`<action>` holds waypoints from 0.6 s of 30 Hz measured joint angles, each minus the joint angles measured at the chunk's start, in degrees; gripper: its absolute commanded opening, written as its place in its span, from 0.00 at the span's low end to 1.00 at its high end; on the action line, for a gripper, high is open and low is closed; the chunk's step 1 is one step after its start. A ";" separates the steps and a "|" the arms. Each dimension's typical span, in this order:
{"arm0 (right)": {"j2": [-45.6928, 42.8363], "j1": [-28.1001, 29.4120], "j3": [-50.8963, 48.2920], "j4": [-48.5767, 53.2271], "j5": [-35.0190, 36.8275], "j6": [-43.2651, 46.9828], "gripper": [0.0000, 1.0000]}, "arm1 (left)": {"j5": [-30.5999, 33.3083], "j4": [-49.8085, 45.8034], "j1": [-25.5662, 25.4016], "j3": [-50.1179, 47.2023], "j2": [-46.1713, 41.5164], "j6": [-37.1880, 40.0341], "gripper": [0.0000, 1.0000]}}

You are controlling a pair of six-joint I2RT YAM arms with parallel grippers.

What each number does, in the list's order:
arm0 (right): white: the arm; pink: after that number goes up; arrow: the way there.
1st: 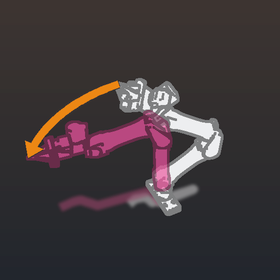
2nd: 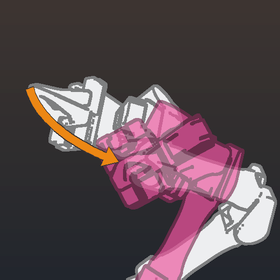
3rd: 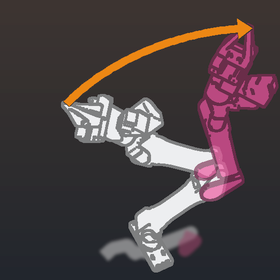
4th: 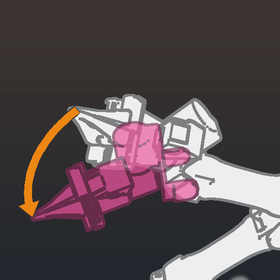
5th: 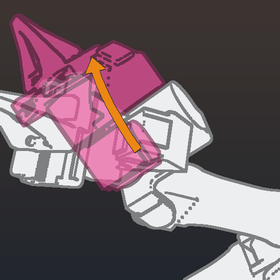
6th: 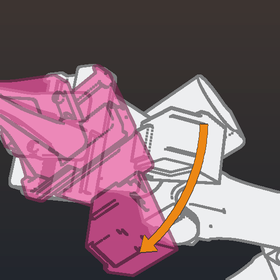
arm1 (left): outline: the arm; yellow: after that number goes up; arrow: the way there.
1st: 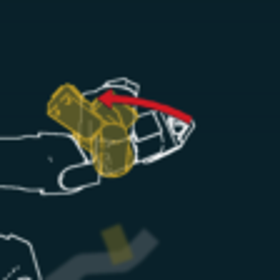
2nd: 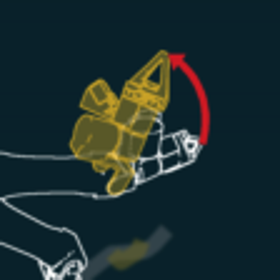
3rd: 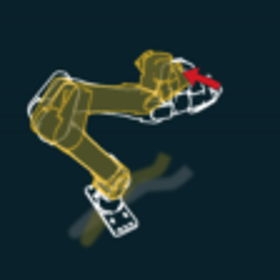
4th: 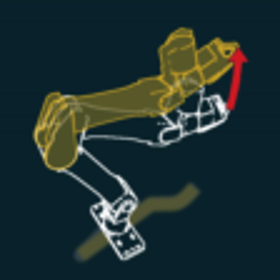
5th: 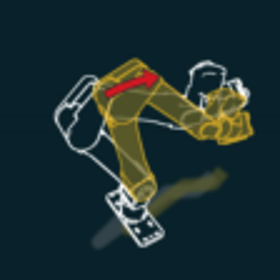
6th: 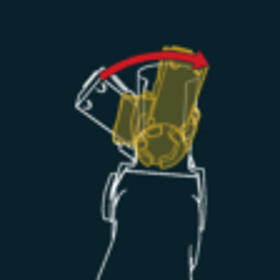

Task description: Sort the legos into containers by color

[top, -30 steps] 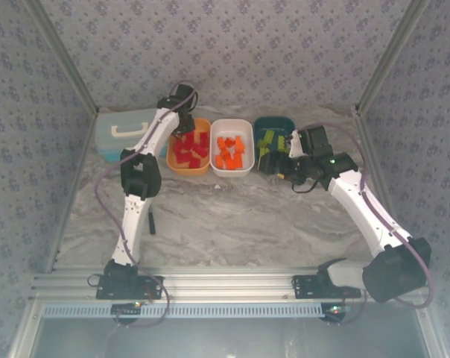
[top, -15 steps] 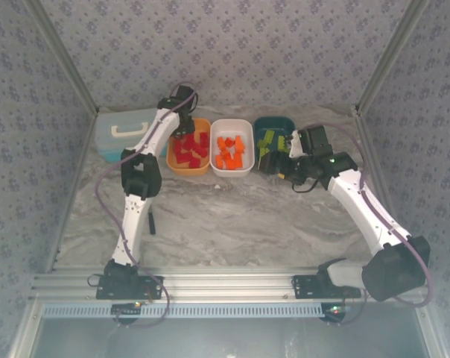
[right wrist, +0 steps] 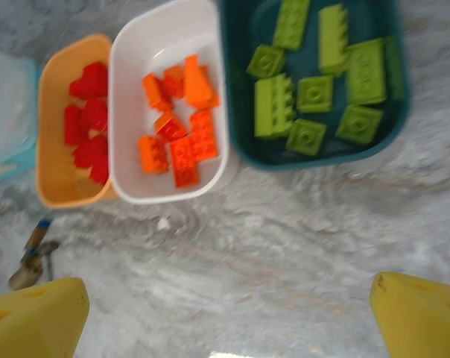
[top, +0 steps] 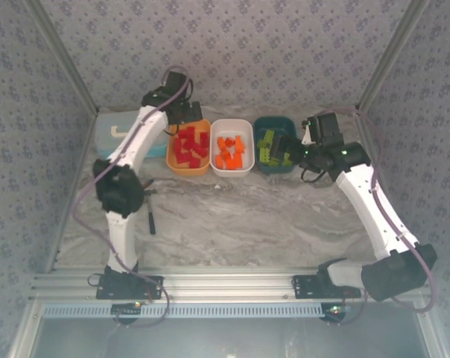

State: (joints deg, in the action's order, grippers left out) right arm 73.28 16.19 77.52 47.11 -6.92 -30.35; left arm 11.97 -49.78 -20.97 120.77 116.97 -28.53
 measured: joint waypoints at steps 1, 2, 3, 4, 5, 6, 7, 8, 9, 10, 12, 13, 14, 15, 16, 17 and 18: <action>0.00 -0.39 0.70 0.83 1.88 -0.02 1.00 | -0.20 1.01 0.07 -2.34 -4.26 -0.46 0.99; -0.02 -0.70 1.29 1.57 3.72 0.00 1.00 | -0.39 2.12 0.35 -4.90 -8.46 -0.81 0.99; -0.11 -0.85 1.75 2.21 5.70 0.00 1.00 | -0.44 3.08 0.70 -7.30 -11.89 -1.11 0.99; -0.26 -0.96 2.16 2.86 7.87 0.04 1.00 | -0.39 3.91 1.22 -10.73 -16.28 -1.33 0.99; -0.42 -1.05 2.54 3.56 9.64 0.09 1.00 | -0.31 4.81 1.73 -14.56 -20.35 -1.51 0.99; -0.55 -1.22 2.82 4.22 11.15 0.17 1.00 | 0.17 5.16 2.08 -17.81 -23.56 -1.53 0.99; -0.74 -1.38 2.99 4.92 12.79 0.17 1.00 | 1.14 5.25 2.49 -22.03 -27.28 -1.64 0.99; -0.92 -1.68 2.99 5.49 14.49 -0.09 1.00 | 2.36 5.09 2.71 -26.25 -30.75 -1.97 0.99; -1.14 -2.08 2.69 5.64 15.67 -0.26 1.00 | 3.72 5.05 2.71 -29.88 -33.51 -2.38 0.99; -1.86 -2.75 1.29 4.92 16.92 -0.28 1.00 | 5.95 4.94 2.58 -34.45 -36.74 -3.13 0.99; -4.94 -4.17 -4.76 1.07 18.67 -0.04 1.00 | 11.91 5.07 2.08 -44.30 -42.95 -4.87 0.99; -7.67 -5.01 -10.36 -3.02 19.30 0.28 1.00 | 15.37 5.75 1.77 -50.14 -46.45 -5.73 0.99; -10.73 -5.75 -16.90 -7.13 20.00 0.76 1.00 | 18.78 6.51 1.60 -56.46 -50.07 -6.38 0.99; -12.83 -6.21 -21.84 -10.01 20.74 1.09 1.00 | 21.20 6.97 1.55 -61.07 -52.76 -6.58 0.99; -14.91 -6.67 -27.61 -13.81 21.77 1.60 1.00 | 23.89 7.78 1.57 -66.27 -55.65 -6.47 0.99; -16.13 -6.88 -32.68 -17.44 22.99 2.49 1.00 | 26.12 8.87 1.75 -70.82 -58.03 -5.70 0.99; -16.39 -6.95 -36.20 -20.00 24.02 3.32 1.00 | 27.58 9.86 2.01 -74.20 -59.52 -4.50 0.99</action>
State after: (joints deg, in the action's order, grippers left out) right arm 56.88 9.23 41.32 27.11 17.10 -27.03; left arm 39.55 -39.92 -18.96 46.57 57.45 -33.04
